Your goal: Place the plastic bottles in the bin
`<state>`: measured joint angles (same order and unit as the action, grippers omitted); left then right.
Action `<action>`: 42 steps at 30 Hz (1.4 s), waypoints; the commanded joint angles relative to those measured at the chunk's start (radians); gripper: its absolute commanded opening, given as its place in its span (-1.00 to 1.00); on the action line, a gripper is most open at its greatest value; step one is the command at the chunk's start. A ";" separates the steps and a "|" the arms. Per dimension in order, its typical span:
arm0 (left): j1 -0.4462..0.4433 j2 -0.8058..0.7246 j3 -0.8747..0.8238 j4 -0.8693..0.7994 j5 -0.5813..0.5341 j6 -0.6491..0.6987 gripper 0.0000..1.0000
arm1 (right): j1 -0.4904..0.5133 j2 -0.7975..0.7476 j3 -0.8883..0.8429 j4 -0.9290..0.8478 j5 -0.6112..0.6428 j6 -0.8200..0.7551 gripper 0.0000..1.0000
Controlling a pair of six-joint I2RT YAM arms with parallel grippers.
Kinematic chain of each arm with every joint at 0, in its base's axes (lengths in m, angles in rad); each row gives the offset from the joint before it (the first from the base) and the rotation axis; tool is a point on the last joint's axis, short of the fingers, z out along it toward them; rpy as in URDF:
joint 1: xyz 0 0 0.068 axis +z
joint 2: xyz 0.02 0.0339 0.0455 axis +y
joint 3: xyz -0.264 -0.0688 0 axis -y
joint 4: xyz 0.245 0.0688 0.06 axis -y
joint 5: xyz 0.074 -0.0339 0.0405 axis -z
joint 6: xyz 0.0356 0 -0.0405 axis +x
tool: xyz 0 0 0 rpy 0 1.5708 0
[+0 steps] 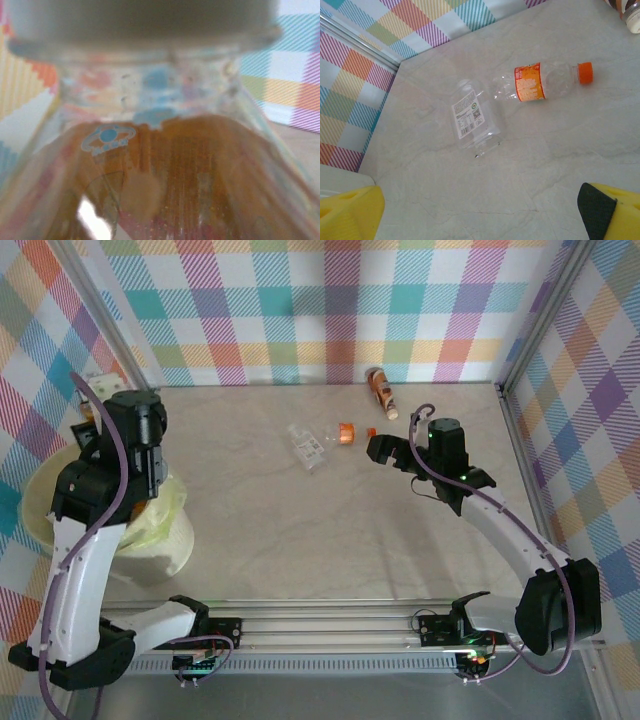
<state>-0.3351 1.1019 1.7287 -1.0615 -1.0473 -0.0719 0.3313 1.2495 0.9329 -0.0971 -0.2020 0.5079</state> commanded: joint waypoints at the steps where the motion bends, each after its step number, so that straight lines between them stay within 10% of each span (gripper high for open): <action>1: 0.047 -0.091 -0.064 0.043 -0.113 0.124 0.20 | 0.000 0.011 0.035 -0.011 -0.002 -0.006 0.99; 13: 0.099 -0.273 -0.390 0.147 -0.060 0.317 0.18 | 0.000 0.029 0.052 -0.017 -0.027 0.016 0.99; 28: 0.551 -0.169 -0.418 0.074 0.456 0.215 0.19 | 0.000 -0.028 0.018 -0.045 0.016 -0.017 0.99; 42: 0.551 -0.217 -0.364 0.085 0.886 0.195 1.00 | 0.000 -0.035 0.009 -0.042 0.064 -0.016 0.99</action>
<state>0.2054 0.8921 1.3117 -0.9710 -0.3042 0.1562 0.3313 1.2331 0.9478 -0.1375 -0.1562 0.5072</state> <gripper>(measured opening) 0.996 0.996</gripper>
